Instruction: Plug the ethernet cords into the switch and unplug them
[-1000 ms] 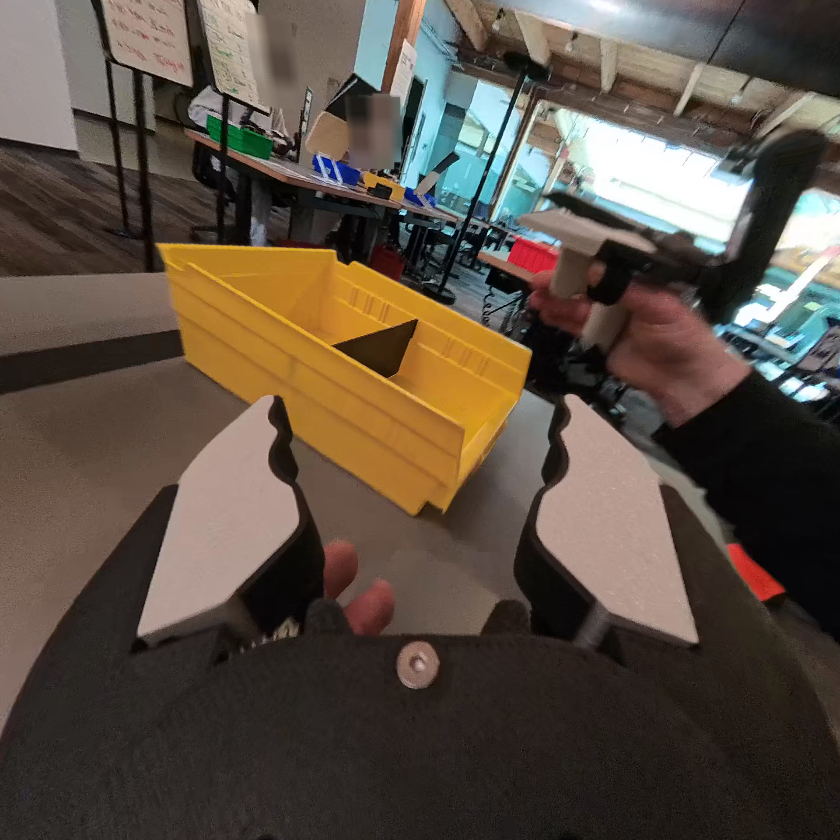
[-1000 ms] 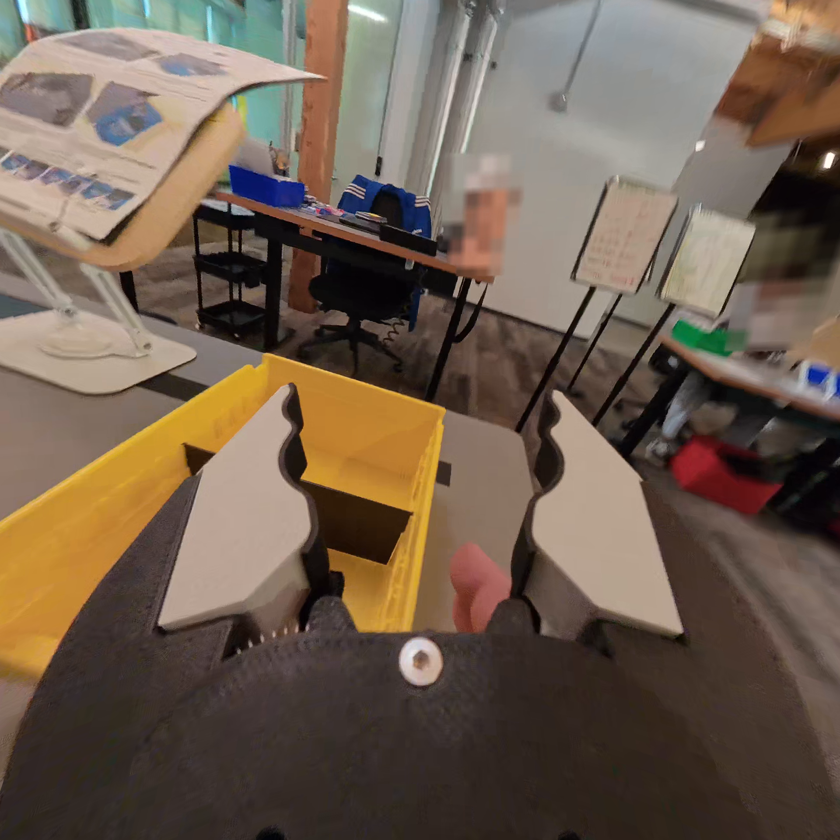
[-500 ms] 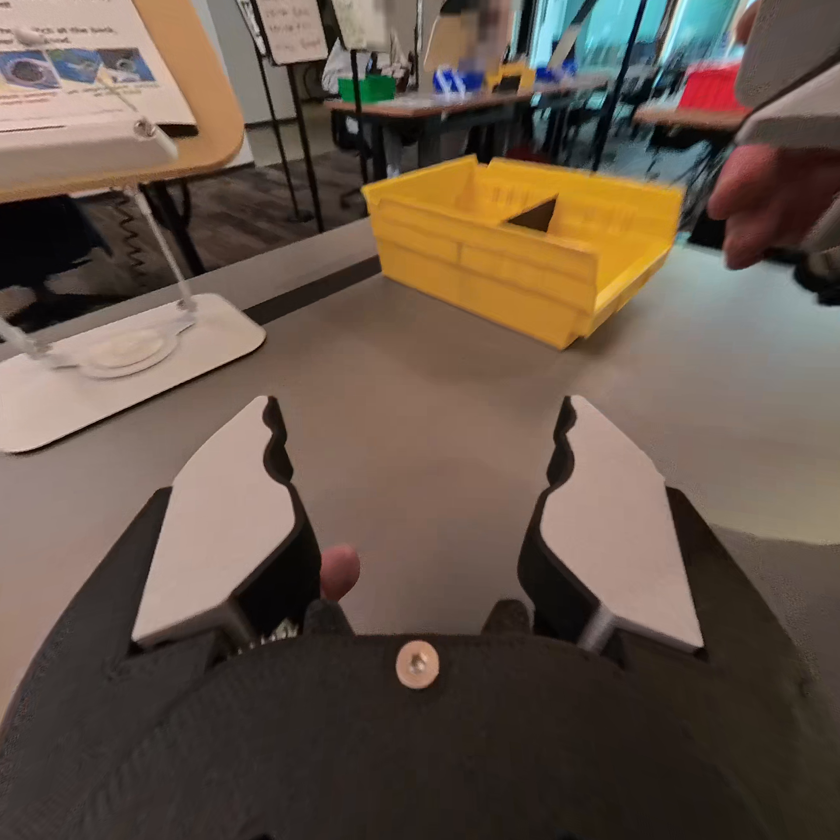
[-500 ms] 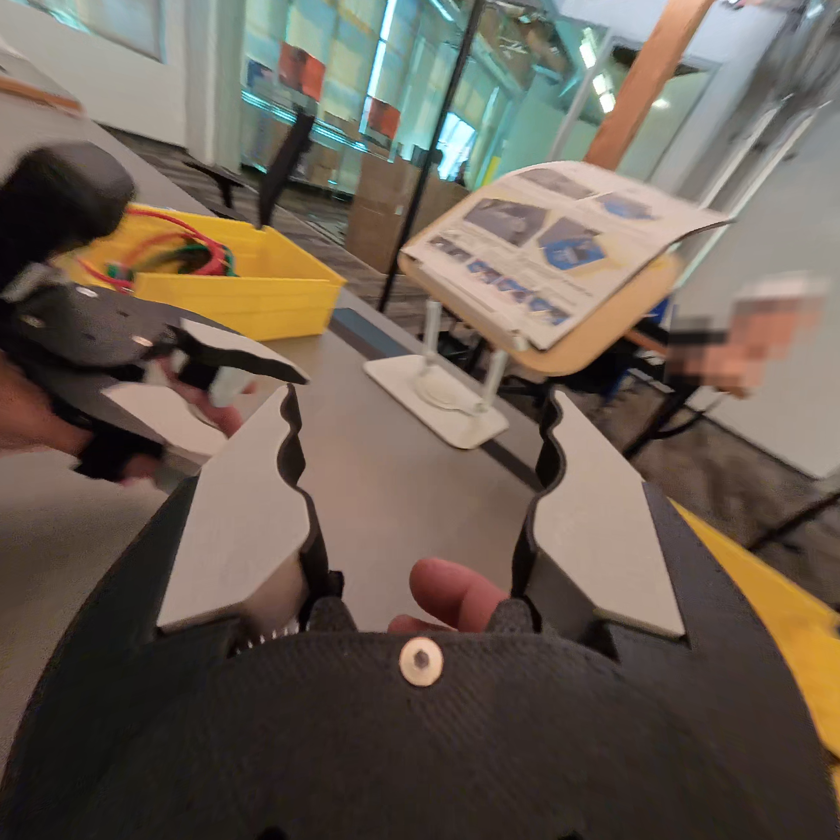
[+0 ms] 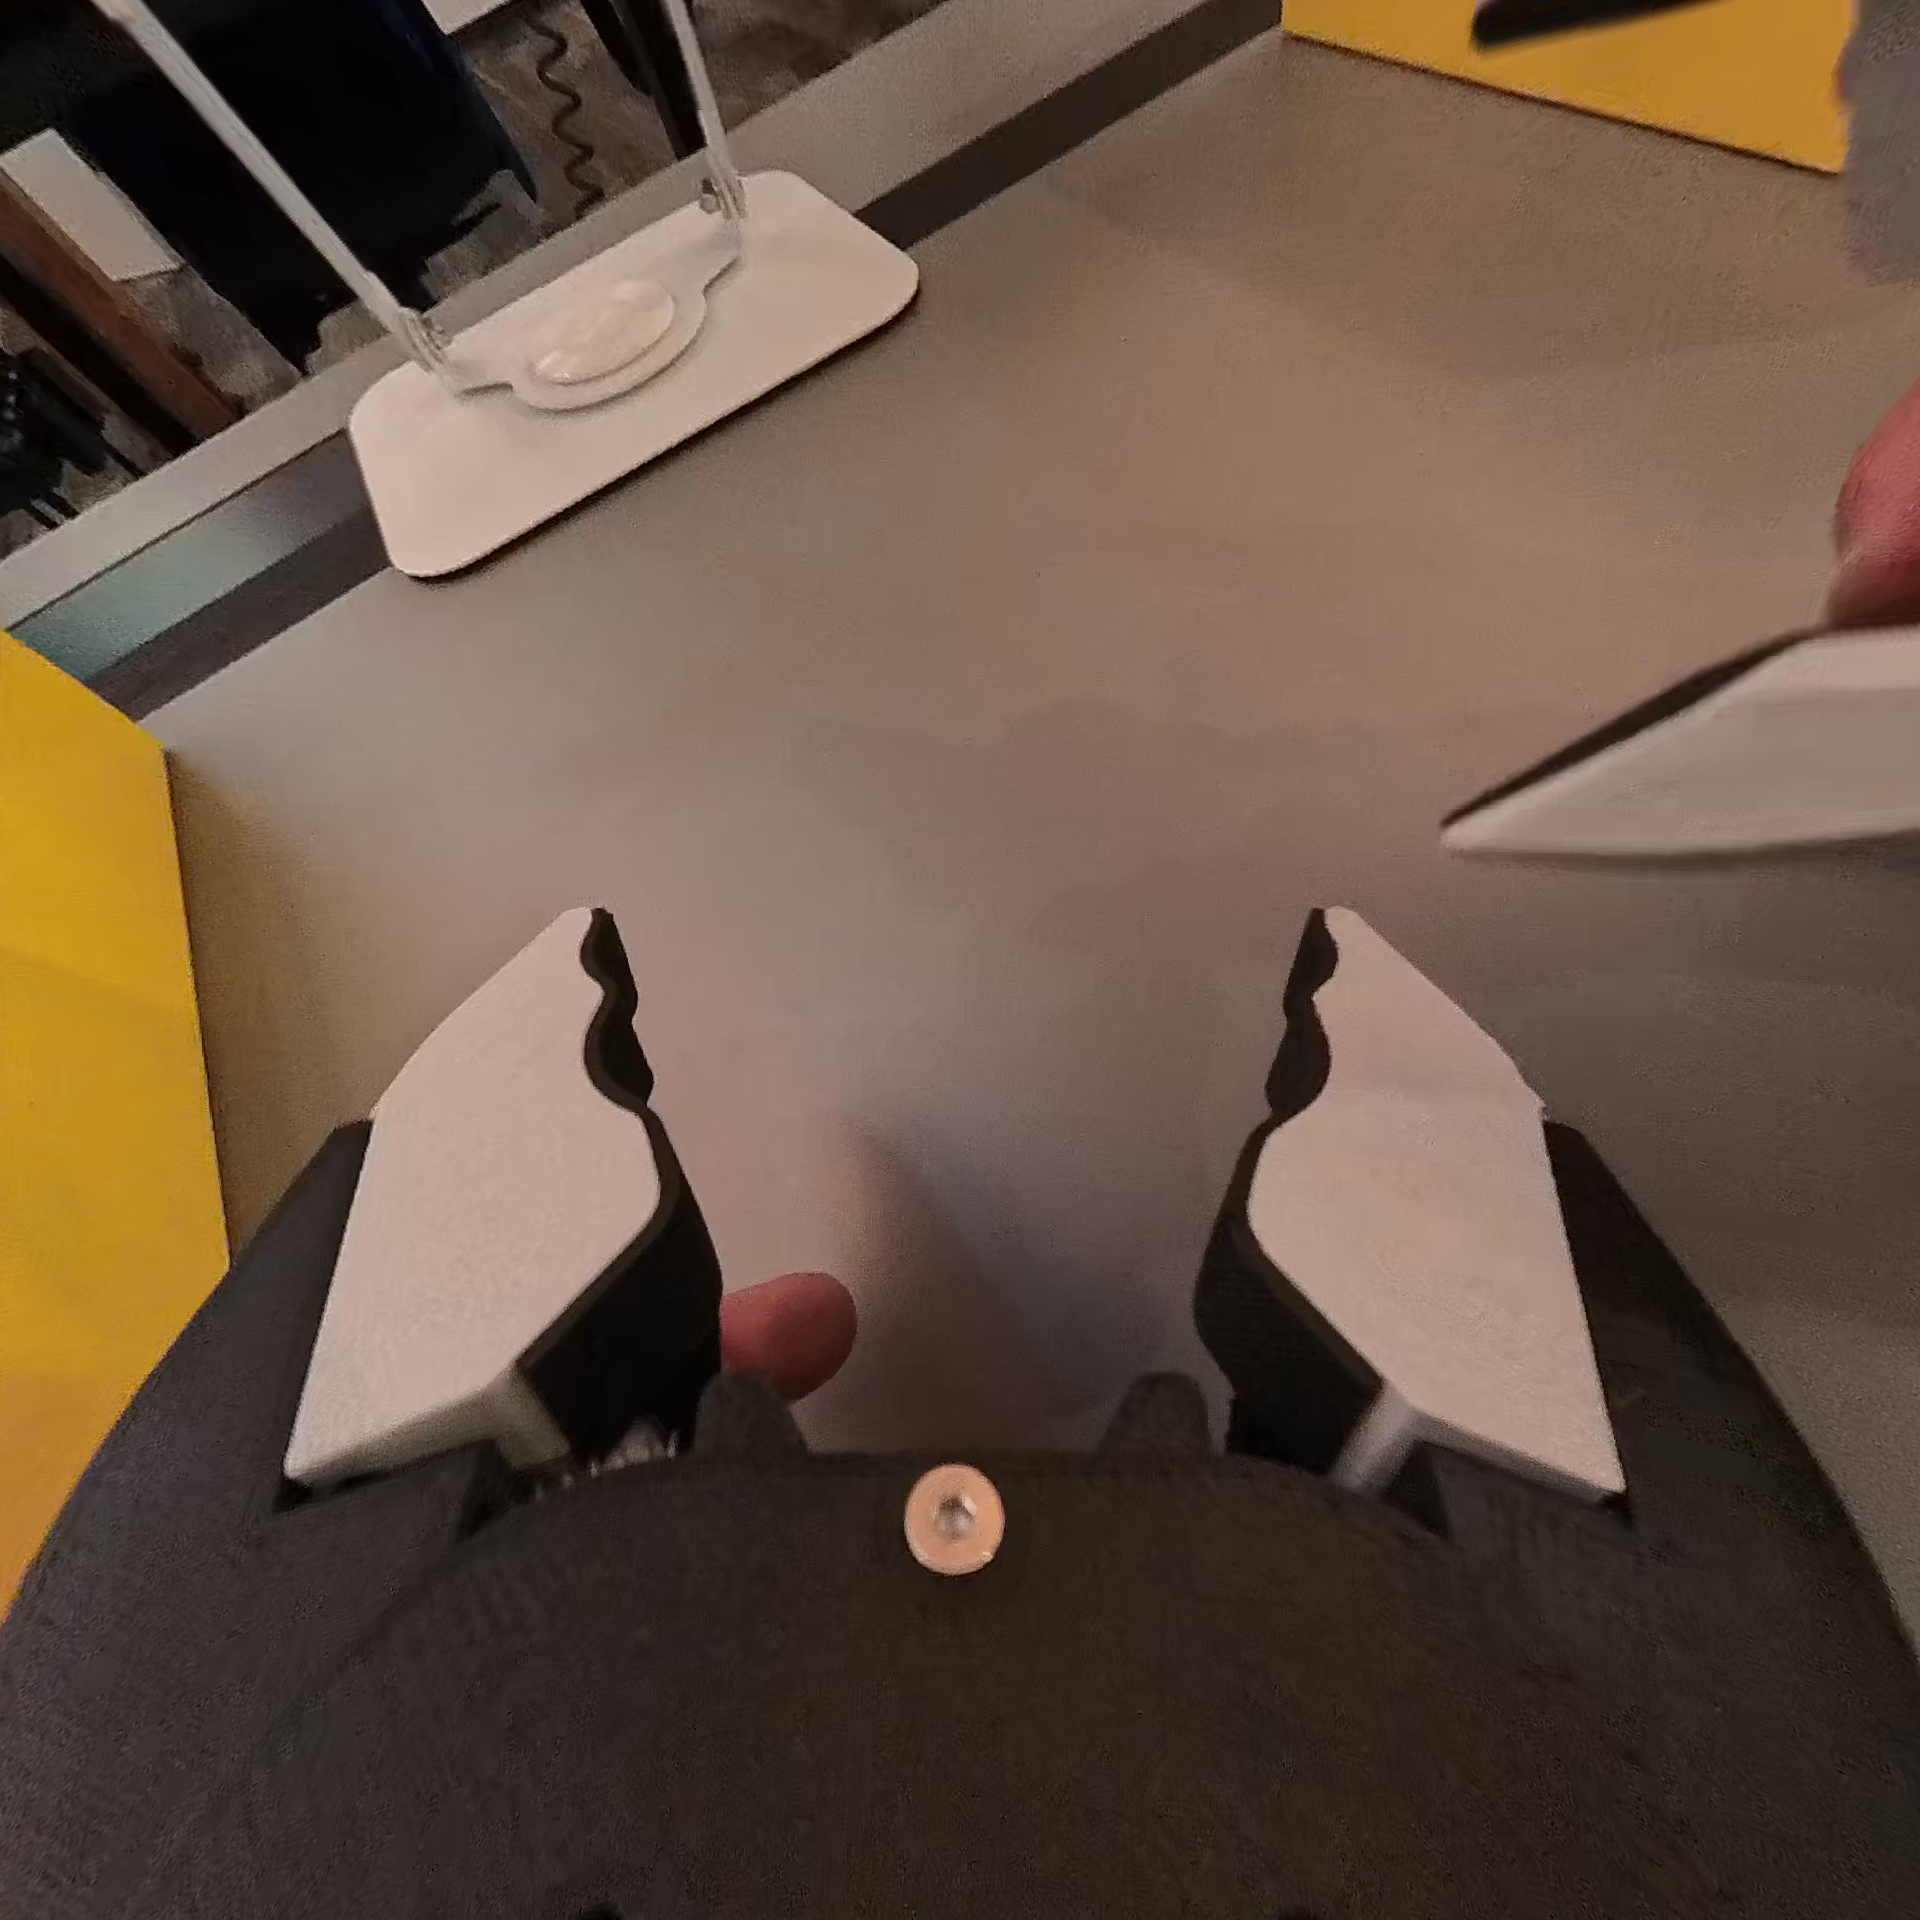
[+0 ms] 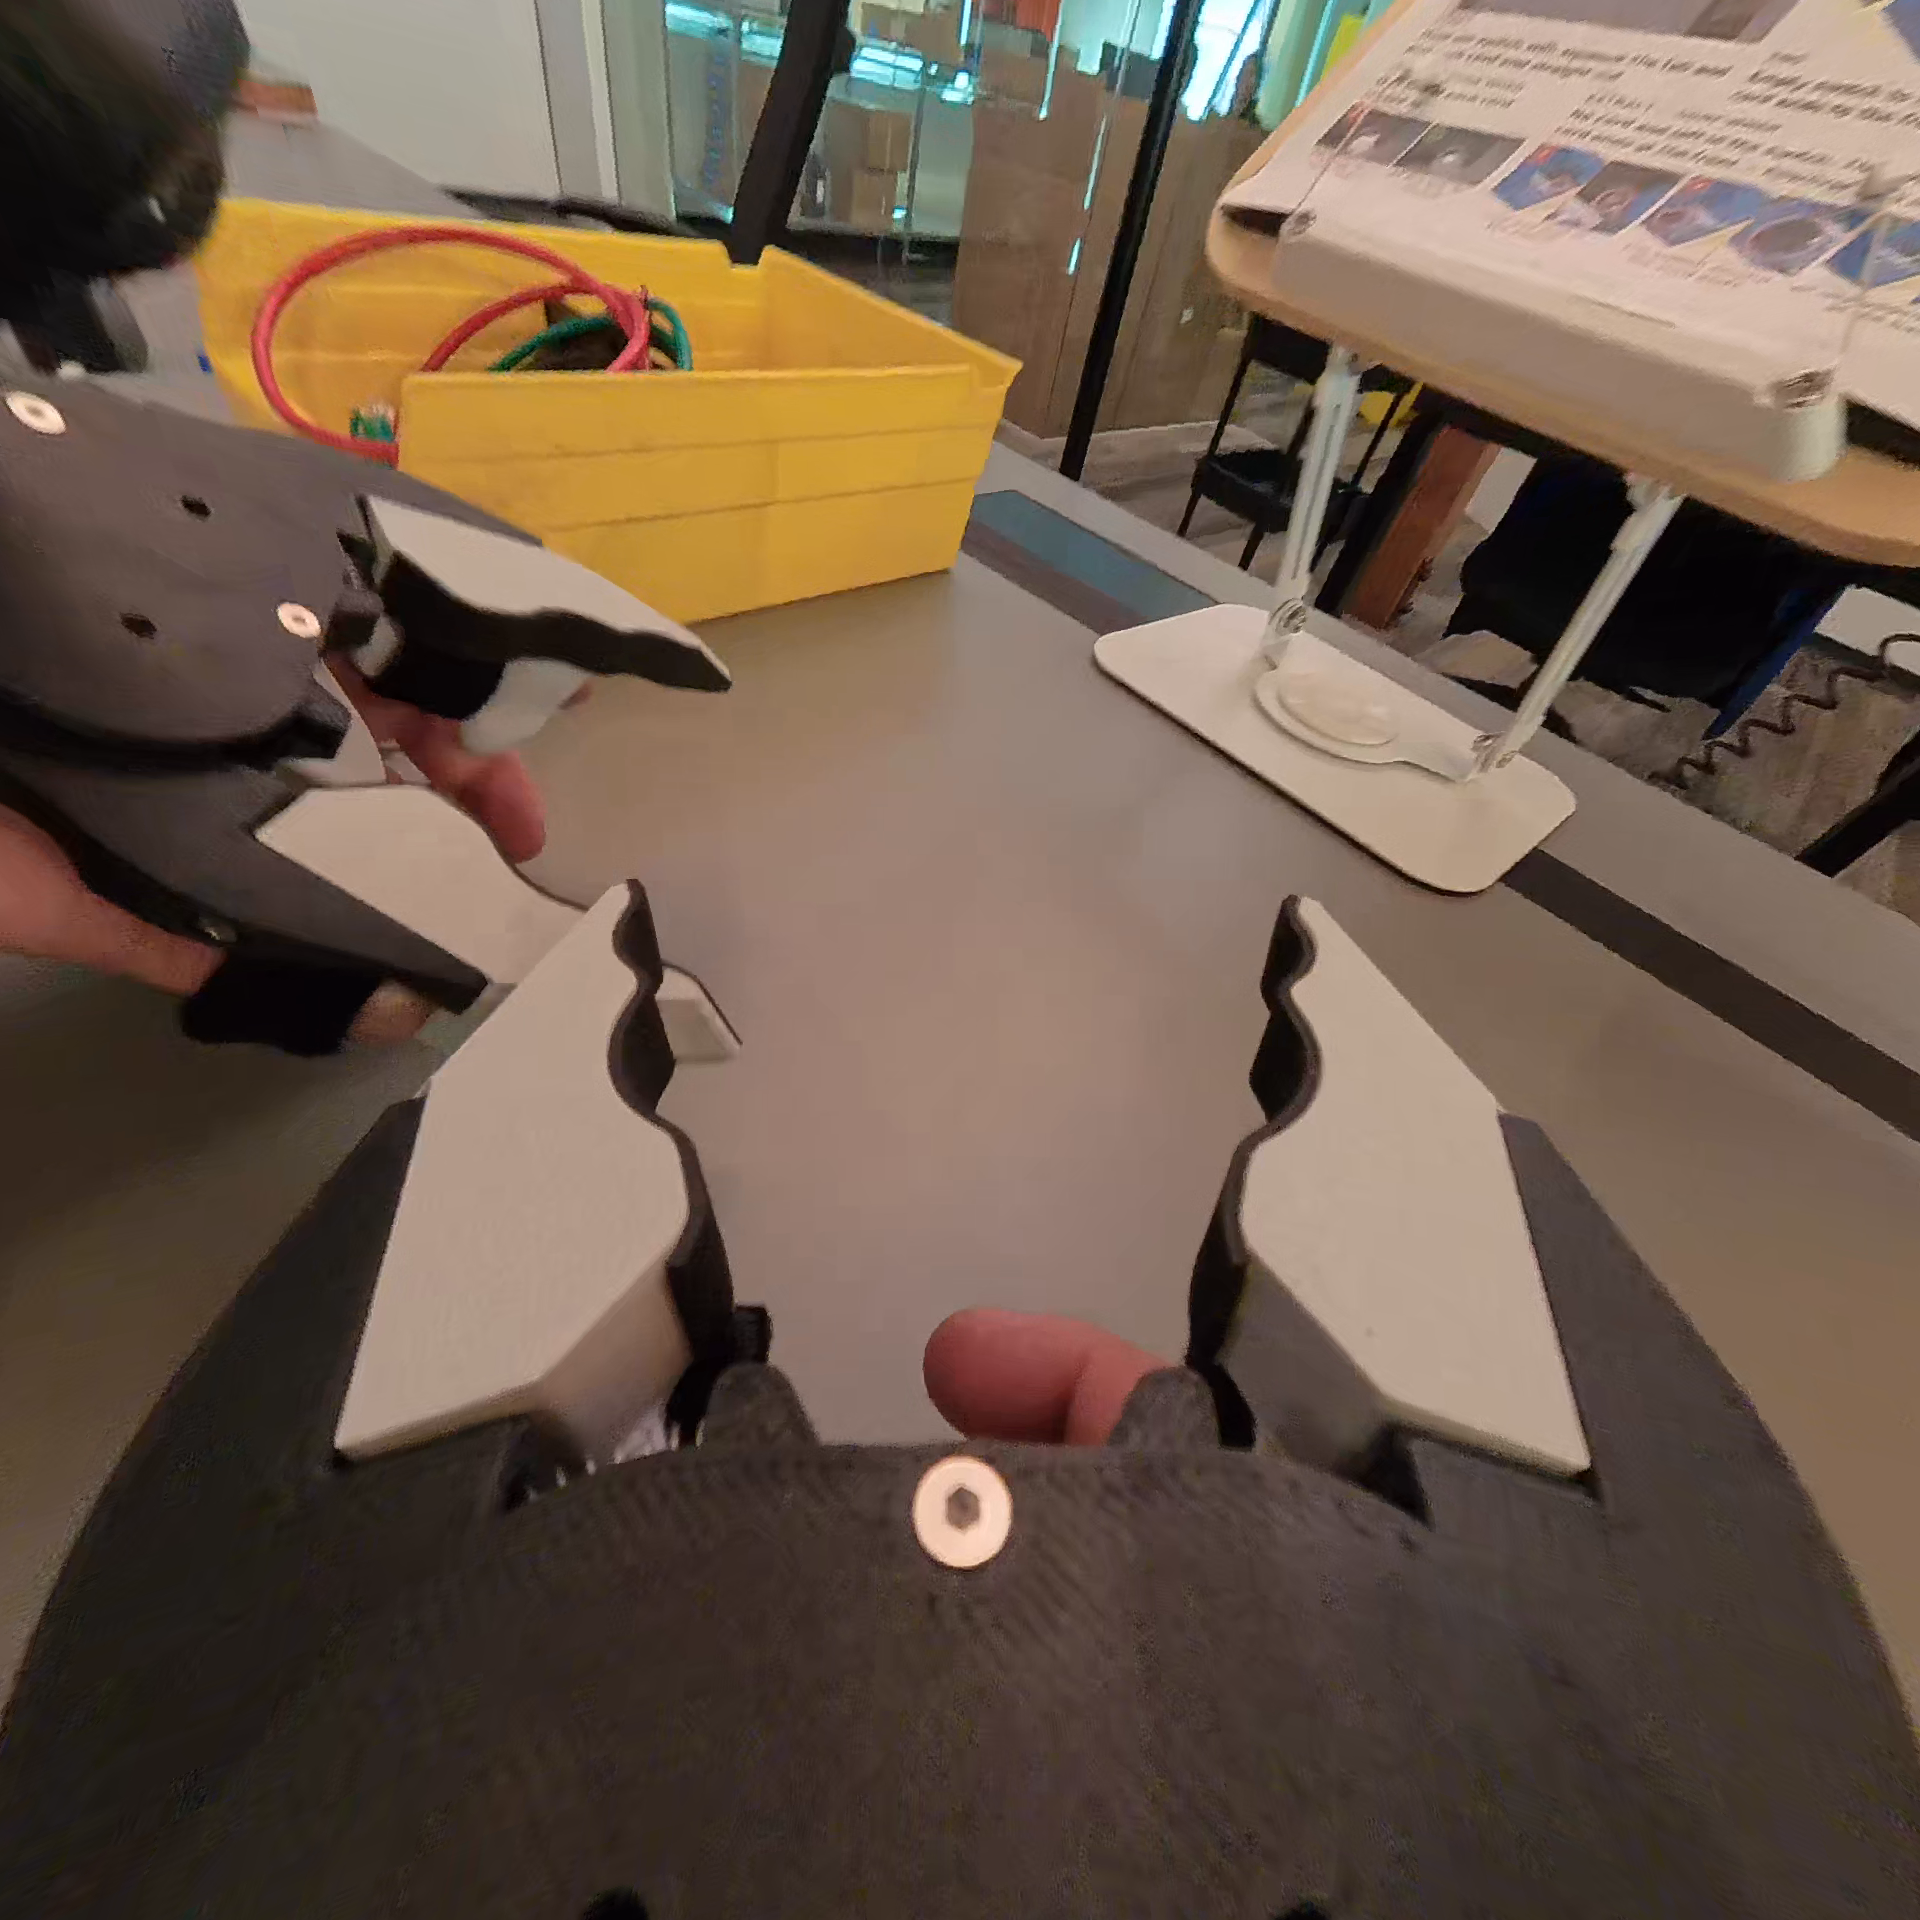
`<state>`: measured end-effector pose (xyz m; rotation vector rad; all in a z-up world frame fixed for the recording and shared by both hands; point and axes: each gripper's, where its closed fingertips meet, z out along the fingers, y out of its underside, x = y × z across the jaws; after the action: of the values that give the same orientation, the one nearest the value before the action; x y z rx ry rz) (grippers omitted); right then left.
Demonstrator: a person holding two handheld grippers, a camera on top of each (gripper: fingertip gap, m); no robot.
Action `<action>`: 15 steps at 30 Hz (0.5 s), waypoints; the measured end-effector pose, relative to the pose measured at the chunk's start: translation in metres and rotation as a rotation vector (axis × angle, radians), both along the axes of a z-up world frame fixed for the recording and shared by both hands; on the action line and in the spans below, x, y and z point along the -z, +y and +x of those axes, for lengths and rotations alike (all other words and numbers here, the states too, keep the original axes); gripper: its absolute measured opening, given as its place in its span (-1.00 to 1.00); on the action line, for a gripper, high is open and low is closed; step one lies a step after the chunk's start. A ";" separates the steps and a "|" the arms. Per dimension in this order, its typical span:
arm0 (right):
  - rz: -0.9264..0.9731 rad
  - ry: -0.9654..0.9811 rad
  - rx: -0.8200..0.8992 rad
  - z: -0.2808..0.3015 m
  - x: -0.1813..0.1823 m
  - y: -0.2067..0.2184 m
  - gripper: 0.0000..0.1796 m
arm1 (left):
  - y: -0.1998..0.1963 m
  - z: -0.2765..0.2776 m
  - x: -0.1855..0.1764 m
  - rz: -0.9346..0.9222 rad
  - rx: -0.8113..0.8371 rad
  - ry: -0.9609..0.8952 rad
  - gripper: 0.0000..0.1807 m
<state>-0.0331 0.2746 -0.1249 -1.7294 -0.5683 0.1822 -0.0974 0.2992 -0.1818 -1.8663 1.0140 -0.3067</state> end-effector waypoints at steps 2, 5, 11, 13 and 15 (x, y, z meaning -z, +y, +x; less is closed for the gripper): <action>-0.022 -0.001 -0.017 -0.006 0.008 0.002 0.28 | 0.000 -0.004 0.003 -0.018 -0.011 0.009 0.30; -0.035 -0.001 -0.037 -0.012 0.015 0.004 0.29 | 0.001 -0.008 0.002 -0.010 -0.031 0.009 0.29; -0.046 -0.033 -0.054 -0.011 0.027 0.004 0.31 | 0.002 -0.007 0.007 -0.016 -0.033 0.044 0.30; -0.050 -0.028 -0.055 -0.009 0.027 0.005 0.31 | 0.003 -0.008 0.008 -0.022 -0.039 0.046 0.30; -0.048 -0.029 -0.051 -0.006 0.027 0.005 0.31 | 0.004 -0.008 0.009 -0.030 -0.044 0.044 0.30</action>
<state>-0.0387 0.2799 -0.1519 -1.7672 -0.6341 0.2081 -0.1052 0.3036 -0.1904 -1.9271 1.0020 -0.2571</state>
